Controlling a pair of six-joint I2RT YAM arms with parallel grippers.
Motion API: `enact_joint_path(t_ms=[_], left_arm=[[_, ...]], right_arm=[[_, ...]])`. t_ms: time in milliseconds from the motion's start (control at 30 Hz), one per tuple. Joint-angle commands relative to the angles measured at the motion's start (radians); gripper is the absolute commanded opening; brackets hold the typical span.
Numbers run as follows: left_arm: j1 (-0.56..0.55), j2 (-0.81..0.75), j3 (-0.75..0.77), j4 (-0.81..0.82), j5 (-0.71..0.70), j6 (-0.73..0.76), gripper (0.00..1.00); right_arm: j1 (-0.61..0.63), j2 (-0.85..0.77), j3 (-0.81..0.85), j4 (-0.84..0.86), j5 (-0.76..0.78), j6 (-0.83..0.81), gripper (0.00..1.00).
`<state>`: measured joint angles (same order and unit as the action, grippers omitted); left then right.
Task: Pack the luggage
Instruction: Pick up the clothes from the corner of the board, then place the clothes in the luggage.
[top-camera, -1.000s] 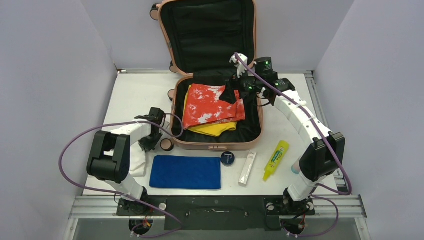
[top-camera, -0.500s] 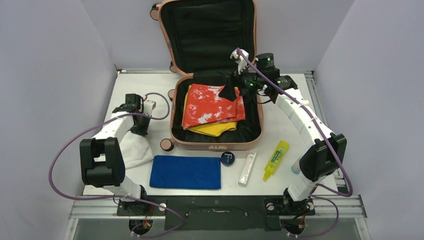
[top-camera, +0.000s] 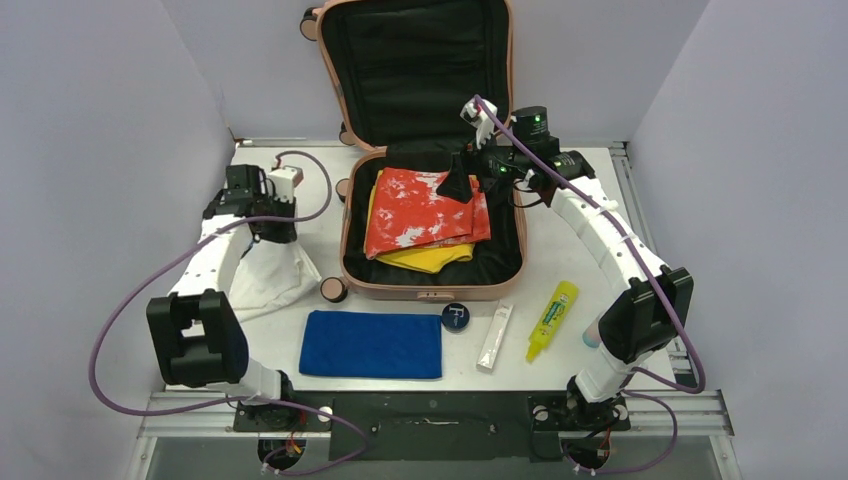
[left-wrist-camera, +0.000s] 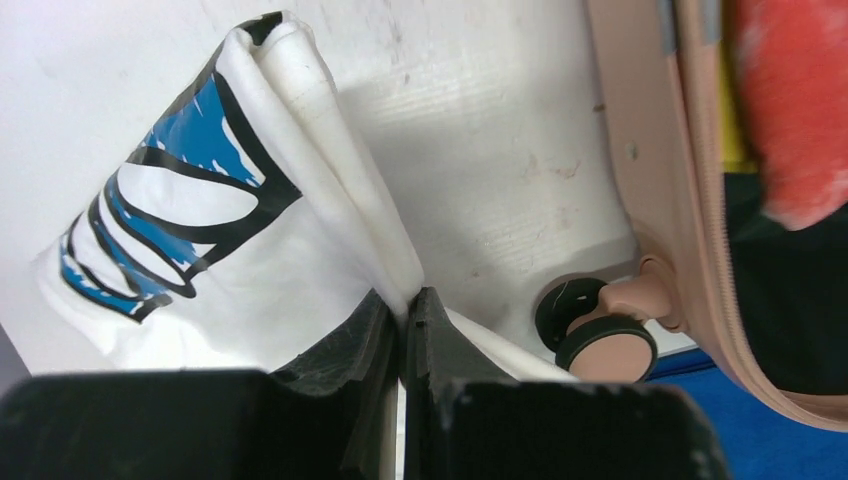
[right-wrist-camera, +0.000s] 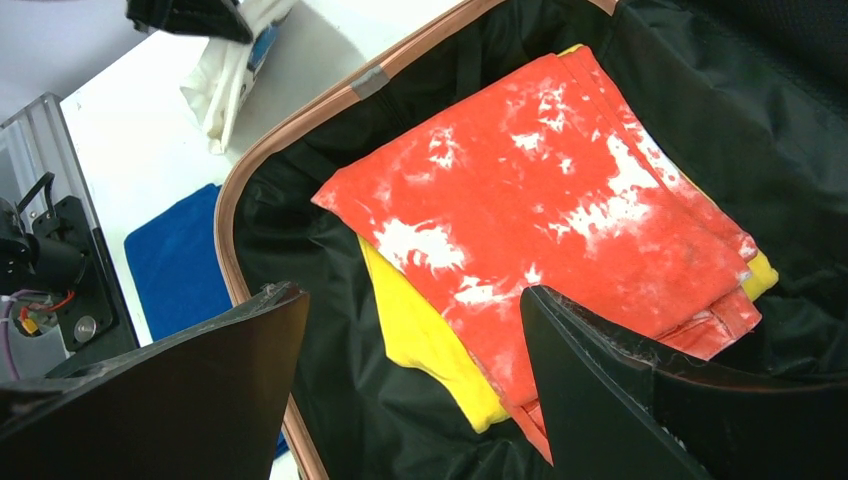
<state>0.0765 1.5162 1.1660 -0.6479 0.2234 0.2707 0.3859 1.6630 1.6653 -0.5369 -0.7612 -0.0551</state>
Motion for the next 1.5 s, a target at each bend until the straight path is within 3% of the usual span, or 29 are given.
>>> enact_joint_path(t_ms=[0,267,567,733,833,1133,1467], left_arm=[[0.043,-0.080,0.101,0.042,0.171,0.023,0.00],[0.010,-0.091,0.176,0.018,0.332,-0.067,0.00],[-0.224,-0.024,0.312,0.055,0.207,-0.262,0.00],[-0.339,0.085,0.448,0.049,0.147,-0.375,0.00],[-0.405,0.148,0.507,0.065,0.117,-0.408,0.00],[-0.543,0.418,0.716,0.083,0.113,-0.462,0.00],[-0.665,0.669,0.968,0.066,0.118,-0.522,0.00]], right_arm=[[-0.002,-0.003,0.030,0.013,-0.014,-0.001,0.80],[-0.005,-0.018,0.016,0.004,0.024,-0.035,0.81],[-0.104,-0.073,-0.059,0.017,0.051,-0.076,0.88],[-0.219,-0.129,-0.113,0.009,0.046,-0.129,1.00],[-0.273,-0.176,-0.158,0.013,0.048,-0.149,0.92],[-0.431,-0.293,-0.259,0.002,0.003,-0.173,0.91],[-0.496,-0.363,-0.341,0.024,-0.023,-0.166,0.90]])
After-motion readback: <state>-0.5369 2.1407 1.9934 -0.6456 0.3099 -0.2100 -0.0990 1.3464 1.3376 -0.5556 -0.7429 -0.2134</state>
